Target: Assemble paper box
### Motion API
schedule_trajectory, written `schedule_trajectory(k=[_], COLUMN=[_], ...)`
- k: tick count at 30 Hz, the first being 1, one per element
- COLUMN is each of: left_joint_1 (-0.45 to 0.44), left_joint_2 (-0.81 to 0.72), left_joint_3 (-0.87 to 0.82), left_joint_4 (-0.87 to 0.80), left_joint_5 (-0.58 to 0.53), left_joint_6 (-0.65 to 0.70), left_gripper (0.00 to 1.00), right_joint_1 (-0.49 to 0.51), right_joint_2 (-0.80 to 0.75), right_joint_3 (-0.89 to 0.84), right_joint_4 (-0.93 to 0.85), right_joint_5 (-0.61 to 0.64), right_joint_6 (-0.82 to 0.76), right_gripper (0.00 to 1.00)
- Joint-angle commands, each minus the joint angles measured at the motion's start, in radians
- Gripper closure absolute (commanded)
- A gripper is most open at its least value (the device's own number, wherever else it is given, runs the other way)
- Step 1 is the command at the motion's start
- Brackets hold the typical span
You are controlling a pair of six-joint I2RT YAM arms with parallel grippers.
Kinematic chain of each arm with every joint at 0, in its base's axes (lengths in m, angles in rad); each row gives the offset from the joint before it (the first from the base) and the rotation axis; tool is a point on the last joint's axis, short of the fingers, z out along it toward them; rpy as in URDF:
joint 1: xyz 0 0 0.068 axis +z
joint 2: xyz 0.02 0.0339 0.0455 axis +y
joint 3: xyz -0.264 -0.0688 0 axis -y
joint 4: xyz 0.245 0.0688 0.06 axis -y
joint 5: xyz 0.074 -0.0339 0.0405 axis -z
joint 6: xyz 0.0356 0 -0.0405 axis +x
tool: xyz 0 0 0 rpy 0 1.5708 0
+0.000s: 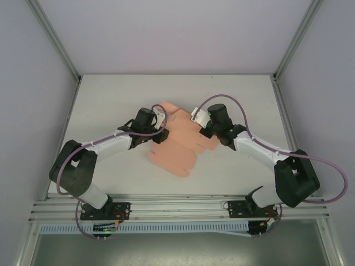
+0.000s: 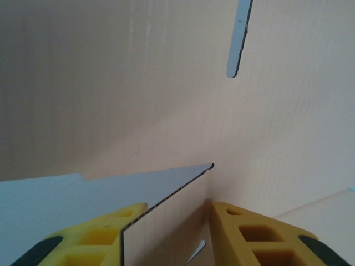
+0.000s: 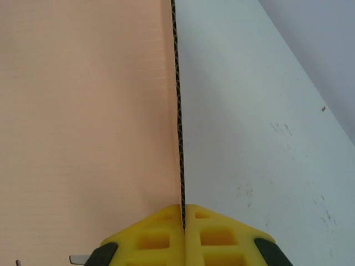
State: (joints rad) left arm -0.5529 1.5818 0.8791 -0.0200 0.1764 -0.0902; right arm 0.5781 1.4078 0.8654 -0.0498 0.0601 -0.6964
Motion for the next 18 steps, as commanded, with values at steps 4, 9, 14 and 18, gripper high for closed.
schedule_trajectory(k=[4,9,14,18], left_joint_1=[-0.011,-0.019,-0.044,-0.058], left_joint_2=[-0.03,-0.013,-0.008,0.017], left_joint_3=[0.031,0.041,0.072,0.084], left_joint_4=[-0.013,-0.006,-0.055,-0.049], left_joint_5=[0.027,0.066,0.02,0.055], left_joint_6=[-0.004,-0.029,-0.018,-0.023], left_gripper=[0.73,0.77,0.69,0.72], right_joint_1=[0.016,0.018,0.029,0.047], right_joint_2=[-0.001,0.012,0.026,0.033], right_joint_3=[0.022,0.031,0.043,0.05], right_joint_4=[-0.007,-0.014,-0.018,-0.009], right_joint_5=[0.001,0.011,0.014,0.029], right_joint_6=[0.021,0.021,0.031,0.031], right_gripper=[1.0,1.0,1.0,1.0])
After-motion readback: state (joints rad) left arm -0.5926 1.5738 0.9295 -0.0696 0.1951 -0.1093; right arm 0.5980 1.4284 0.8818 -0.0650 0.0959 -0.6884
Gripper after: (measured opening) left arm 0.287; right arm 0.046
